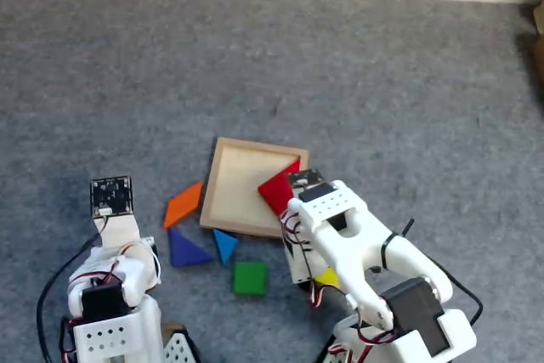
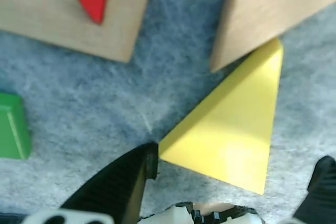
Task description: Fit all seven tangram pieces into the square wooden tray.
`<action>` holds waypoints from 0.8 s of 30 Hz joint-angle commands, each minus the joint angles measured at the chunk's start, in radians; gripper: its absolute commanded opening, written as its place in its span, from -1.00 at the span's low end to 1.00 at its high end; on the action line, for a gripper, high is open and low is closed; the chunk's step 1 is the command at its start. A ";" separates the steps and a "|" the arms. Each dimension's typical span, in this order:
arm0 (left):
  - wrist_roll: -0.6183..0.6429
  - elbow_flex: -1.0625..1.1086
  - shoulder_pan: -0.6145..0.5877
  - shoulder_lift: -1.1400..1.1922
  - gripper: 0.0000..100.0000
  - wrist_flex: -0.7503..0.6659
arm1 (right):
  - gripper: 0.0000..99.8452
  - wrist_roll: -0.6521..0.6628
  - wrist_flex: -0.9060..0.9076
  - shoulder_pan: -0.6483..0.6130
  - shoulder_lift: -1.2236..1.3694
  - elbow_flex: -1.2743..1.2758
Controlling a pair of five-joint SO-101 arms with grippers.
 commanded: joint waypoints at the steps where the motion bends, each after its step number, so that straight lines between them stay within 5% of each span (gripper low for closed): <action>1: 0.008 0.019 -0.008 -0.007 -0.98 0.006 | -0.16 0.008 -0.051 0.036 -0.002 -0.008; 18: 0.008 0.019 -0.008 -0.007 -0.98 0.006 | -0.16 0.006 0.018 0.035 -0.289 -0.015; 24: 0.008 0.019 -0.008 -0.007 -0.98 0.006 | -0.16 0.000 -0.136 0.035 -0.289 0.102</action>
